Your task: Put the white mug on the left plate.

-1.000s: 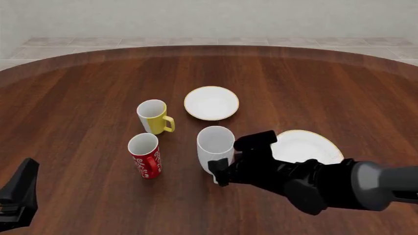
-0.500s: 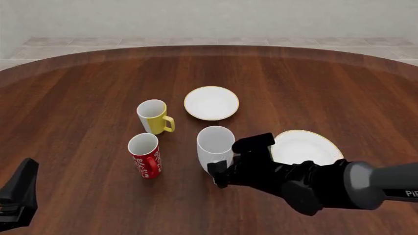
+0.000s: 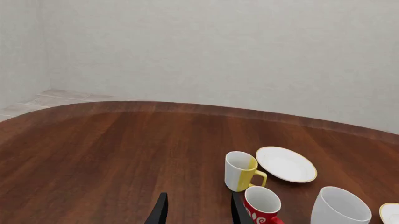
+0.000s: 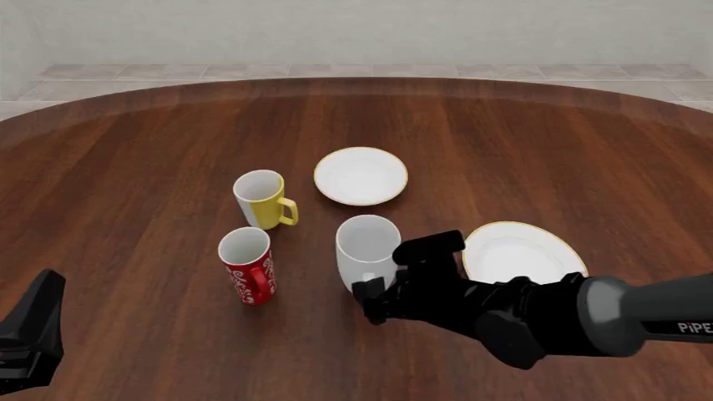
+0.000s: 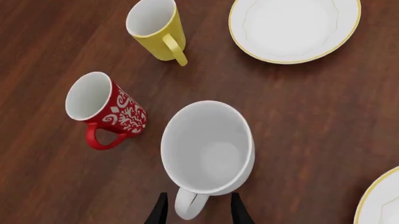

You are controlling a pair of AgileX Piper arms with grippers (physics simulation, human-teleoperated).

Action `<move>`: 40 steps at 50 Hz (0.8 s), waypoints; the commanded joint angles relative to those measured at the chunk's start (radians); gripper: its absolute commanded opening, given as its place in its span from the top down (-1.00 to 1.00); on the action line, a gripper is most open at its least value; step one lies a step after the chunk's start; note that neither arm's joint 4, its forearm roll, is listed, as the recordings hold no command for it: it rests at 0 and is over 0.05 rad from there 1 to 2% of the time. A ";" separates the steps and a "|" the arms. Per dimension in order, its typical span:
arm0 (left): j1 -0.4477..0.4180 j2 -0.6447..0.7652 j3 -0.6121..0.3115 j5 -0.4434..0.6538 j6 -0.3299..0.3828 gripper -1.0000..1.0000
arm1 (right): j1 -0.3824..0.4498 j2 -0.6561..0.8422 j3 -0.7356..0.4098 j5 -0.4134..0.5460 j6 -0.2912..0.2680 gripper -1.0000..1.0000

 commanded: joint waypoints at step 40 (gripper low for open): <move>0.001 0.000 0.002 0.001 0.001 -1.00 | 0.005 0.017 -0.007 -0.004 -0.017 1.00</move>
